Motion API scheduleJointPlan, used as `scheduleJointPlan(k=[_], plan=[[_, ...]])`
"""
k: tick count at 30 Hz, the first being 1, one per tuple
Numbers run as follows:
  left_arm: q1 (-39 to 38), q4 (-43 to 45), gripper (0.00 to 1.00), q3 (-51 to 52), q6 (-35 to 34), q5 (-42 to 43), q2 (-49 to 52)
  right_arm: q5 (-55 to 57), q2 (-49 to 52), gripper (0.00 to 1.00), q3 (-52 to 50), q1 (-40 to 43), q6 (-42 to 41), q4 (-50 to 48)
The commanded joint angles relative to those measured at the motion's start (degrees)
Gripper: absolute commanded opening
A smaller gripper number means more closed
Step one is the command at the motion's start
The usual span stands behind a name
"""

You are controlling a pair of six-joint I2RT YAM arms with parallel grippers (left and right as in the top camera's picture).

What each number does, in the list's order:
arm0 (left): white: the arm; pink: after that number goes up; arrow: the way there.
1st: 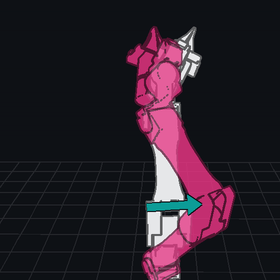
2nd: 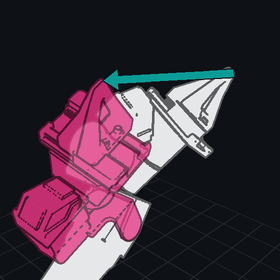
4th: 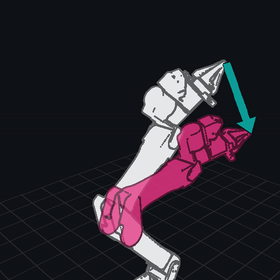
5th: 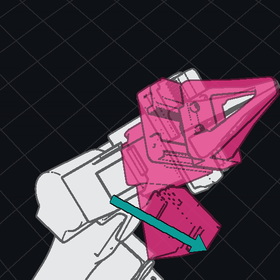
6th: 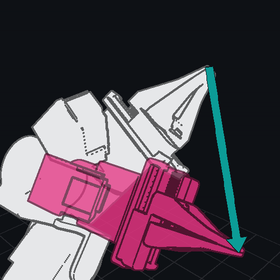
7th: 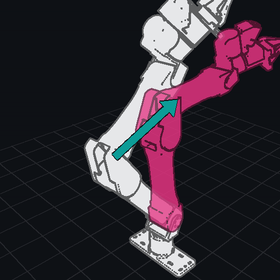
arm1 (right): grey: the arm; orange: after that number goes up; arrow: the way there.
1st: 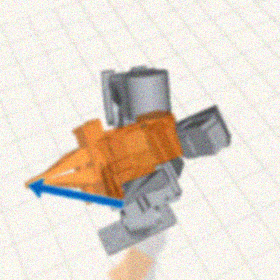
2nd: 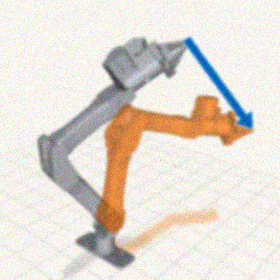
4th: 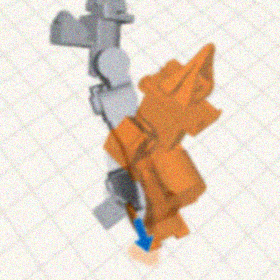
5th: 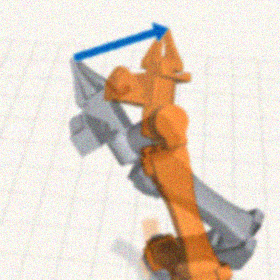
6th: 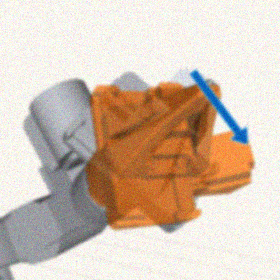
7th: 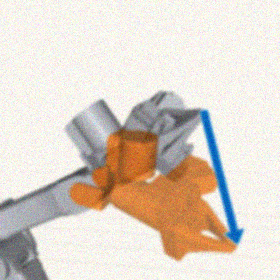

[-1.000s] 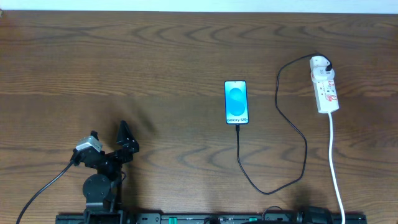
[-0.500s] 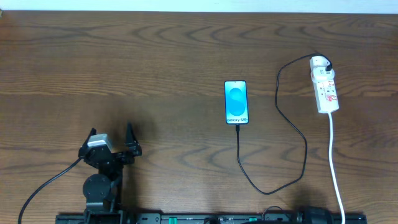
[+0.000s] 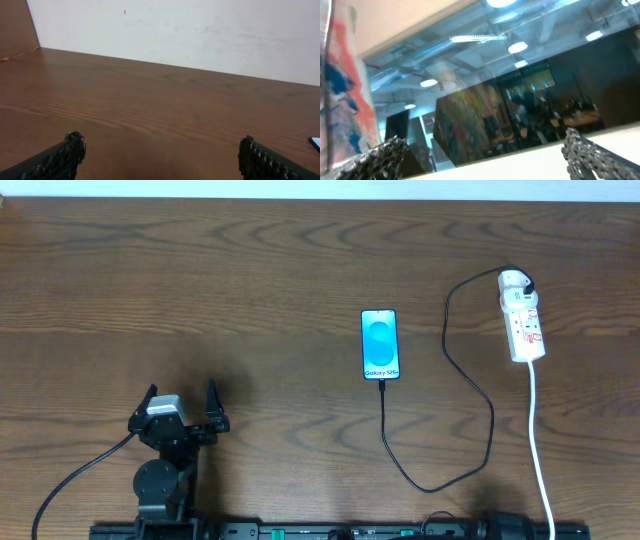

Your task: Plug charger to phone and switch on socket

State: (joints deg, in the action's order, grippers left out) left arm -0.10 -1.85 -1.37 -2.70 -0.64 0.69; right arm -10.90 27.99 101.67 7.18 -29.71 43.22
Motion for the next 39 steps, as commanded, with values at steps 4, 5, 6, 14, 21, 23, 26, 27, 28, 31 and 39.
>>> scheduleJointPlan(k=[4, 5, 6, 14, 21, 23, 26, 27, 28, 31, 39], plan=[[-0.02, -2.01, 1.00, 1.14, 0.98, 0.04, -0.46, 3.96, -0.09, 0.99, -0.26, 0.44, 0.02, 22.93], [-0.02, -2.01, 1.00, 1.14, 0.98, 0.04, -0.46, 3.91, -0.09, 0.99, -0.26, 0.44, -0.02, 27.45], [-0.02, -2.01, 1.00, 1.14, 0.98, 0.04, -0.46, 4.17, -0.09, 0.99, -0.26, 0.44, 0.11, 30.40], [-0.02, -2.03, 1.00, 1.14, 0.98, 0.04, -0.46, 16.65, -0.07, 0.99, -8.72, 0.76, 0.17, 39.67], [-0.02, -2.19, 1.00, 1.14, 0.98, 0.04, -0.46, 19.98, -0.07, 0.99, -30.27, 0.76, 0.15, 23.32], [-0.02, -2.19, 1.00, 1.14, 0.98, 0.04, -0.46, 19.52, -0.07, 0.99, -34.51, 0.74, -0.09, 19.41], [-0.02, -2.19, 1.00, 1.14, 0.98, 0.04, -0.46, 19.34, 0.02, 0.99, -42.36, 0.74, -0.50, 12.50], [-0.02, -2.19, 1.00, 1.14, 0.98, 0.04, -0.46, 19.34, 0.02, 0.99, -44.17, 0.74, -0.50, 10.95], [-0.02, -2.19, 1.00, 1.14, 0.98, 0.04, -0.46, 19.34, -0.07, 0.99, -48.04, 0.74, -0.50, 7.23], [-0.02, -2.19, 1.00, 1.14, 0.98, 0.04, -0.46, 19.34, -1.79, 0.99, -56.04, 0.74, -0.50, 0.04], [-0.02, -2.19, 1.00, 1.14, 0.98, 0.04, -0.46, 19.08, -16.92, 0.99, -74.27, 0.76, -0.44, -18.29]])
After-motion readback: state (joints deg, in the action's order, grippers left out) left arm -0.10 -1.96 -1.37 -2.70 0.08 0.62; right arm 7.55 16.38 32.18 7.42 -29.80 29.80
